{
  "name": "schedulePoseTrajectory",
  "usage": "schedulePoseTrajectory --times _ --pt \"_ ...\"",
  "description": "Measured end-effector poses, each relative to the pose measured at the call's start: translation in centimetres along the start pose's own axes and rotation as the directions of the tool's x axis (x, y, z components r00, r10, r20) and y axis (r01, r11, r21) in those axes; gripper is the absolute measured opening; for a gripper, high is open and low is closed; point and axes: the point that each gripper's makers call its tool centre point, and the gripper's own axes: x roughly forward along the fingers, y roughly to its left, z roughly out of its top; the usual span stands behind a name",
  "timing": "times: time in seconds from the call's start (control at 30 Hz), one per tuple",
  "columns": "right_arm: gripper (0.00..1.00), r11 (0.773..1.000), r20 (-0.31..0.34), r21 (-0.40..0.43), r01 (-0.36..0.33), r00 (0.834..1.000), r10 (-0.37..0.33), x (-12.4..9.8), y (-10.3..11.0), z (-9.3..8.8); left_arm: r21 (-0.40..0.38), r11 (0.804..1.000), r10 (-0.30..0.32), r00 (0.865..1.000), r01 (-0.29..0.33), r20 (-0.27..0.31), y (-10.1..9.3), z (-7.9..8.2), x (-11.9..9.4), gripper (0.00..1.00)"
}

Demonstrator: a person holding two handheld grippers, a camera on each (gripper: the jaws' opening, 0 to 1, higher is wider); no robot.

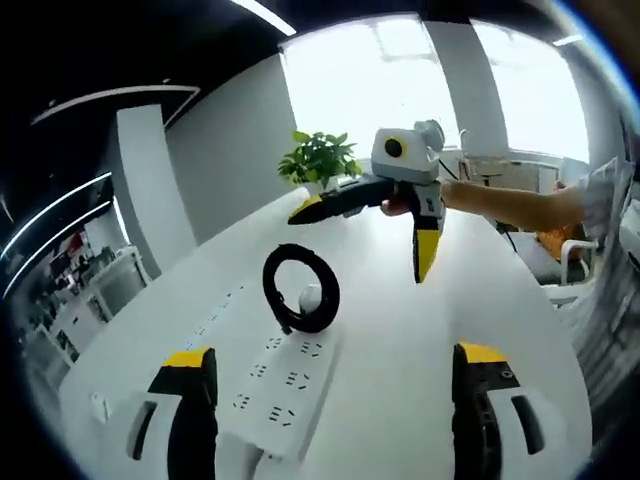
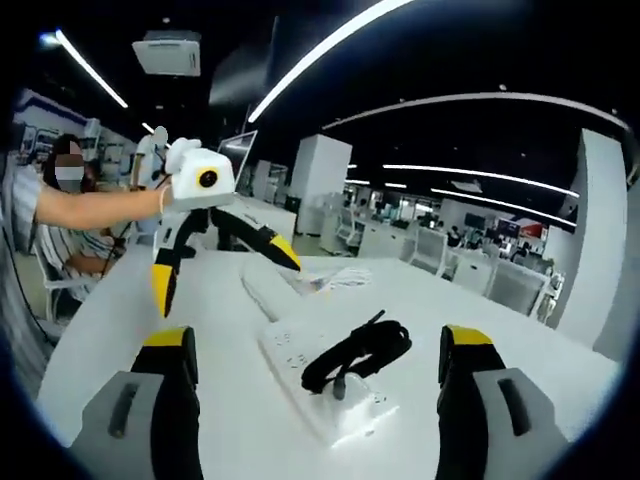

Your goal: Straighten the power strip on the desk, plug the charger into it

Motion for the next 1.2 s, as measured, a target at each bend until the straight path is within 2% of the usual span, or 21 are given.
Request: schedulePoseTrajectory --times 0.13,0.2,0.3,0.43,0.57,0.73,0.77,0.8,0.9,0.93,0.97,1.13,1.2 --pt "1.0 0.999 0.013 0.008 0.033 0.999 -0.033 -0.4 0.1 -0.3 -0.011 0.999 0.039 0.999 -0.039 0.016 0.2 0.0 -0.5 0.99" --pt "1.0 0.999 0.017 0.023 0.047 0.999 -0.047 -0.8 0.4 -0.3 -0.021 0.996 0.084 0.995 -0.083 0.051 0.6 0.3 -1.0 0.99" --pt "1.0 0.997 0.027 0.003 0.079 0.997 -0.079 -1.5 0.8 -0.1 -0.056 0.989 0.139 0.989 -0.136 0.059 0.9 -0.1 -1.7 0.99" --pt "1.0 0.992 0.047 0.028 0.124 0.991 -0.126 -2.5 1.0 0.4 -0.115 0.968 0.236 0.962 -0.221 0.137 1.7 0.1 -3.0 0.99" --pt "1.0 0.988 0.041 0.034 0.154 0.987 -0.155 -3.4 1.3 0.6 -0.214 0.951 0.268 0.94 -0.222 0.212 2.0 0.4 -4.4 0.99" --pt "1.0 0.984 0.057 0.044 0.172 0.983 -0.175 -4.4 1.7 0.8 -0.208 0.938 0.32 0.921 -0.276 0.221 2.1 -0.2 -5.7 0.99" --pt "1.0 0.984 0.06 0.047 0.174 0.982 -0.177 -4.6 1.8 0.8 -0.207 0.934 0.336 0.915 -0.292 0.224 2.0 -0.3 -6.0 0.99" --pt "1.0 0.982 0.057 0.05 0.185 0.981 -0.187 -4.9 1.9 0.8 -0.215 0.925 0.361 0.901 -0.313 0.242 2.0 -0.2 -6.4 0.99" --pt "1.0 0.979 0.051 0.041 0.199 0.978 -0.201 -5.5 2.2 0.7 -0.242 0.914 0.383 0.89 -0.326 0.247 1.6 -0.3 -7.0 0.99" --pt "1.0 0.979 0.052 0.037 0.199 0.978 -0.2 -5.7 2.3 0.7 -0.253 0.903 0.409 0.875 -0.346 0.26 1.7 -0.2 -7.3 0.99" --pt "1.0 0.978 0.053 0.036 0.204 0.977 -0.206 -5.9 2.4 0.8 -0.249 0.902 0.414 0.869 -0.352 0.272 1.5 -0.2 -7.5 0.99" --pt "1.0 0.974 0.062 0.043 0.22 0.973 -0.223 -6.9 2.9 1.0 -0.261 0.889 0.441 0.857 -0.376 0.267 0.5 -0.5 -8.0 0.99" --pt "1.0 0.974 0.069 0.045 0.222 0.972 -0.225 -7.3 3.2 1.1 -0.265 0.881 0.459 0.845 -0.393 0.274 0.0 -0.5 -8.5 0.99"
